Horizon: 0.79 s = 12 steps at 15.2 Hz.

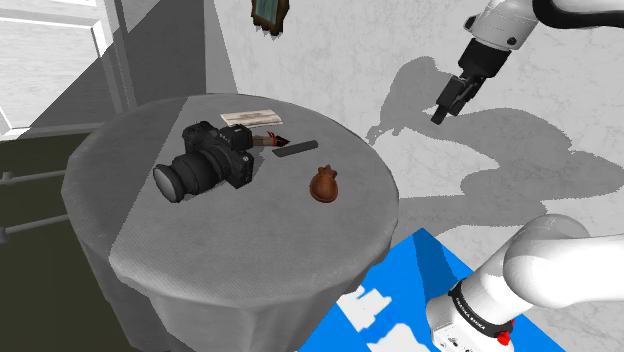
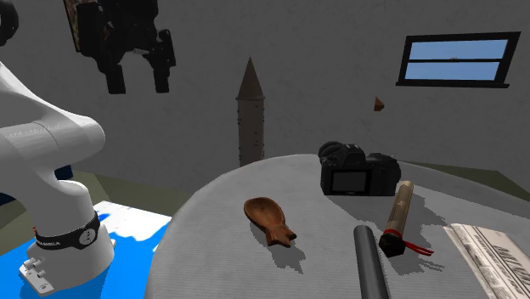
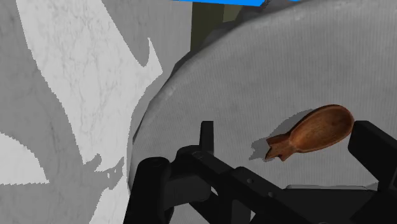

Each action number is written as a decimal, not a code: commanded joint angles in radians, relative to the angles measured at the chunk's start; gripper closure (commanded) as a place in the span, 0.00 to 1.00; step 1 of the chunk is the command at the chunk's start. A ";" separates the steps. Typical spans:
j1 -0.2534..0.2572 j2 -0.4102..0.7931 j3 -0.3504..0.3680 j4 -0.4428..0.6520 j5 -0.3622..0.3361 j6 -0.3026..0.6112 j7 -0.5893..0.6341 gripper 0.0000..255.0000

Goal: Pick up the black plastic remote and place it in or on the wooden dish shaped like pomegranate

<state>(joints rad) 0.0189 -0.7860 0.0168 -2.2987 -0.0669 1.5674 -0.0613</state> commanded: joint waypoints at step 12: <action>0.094 0.329 -0.178 0.043 -0.060 0.300 -0.462 0.00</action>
<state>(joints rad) 0.1027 -0.4848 -0.1494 -2.2597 -0.1269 1.8414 -0.4784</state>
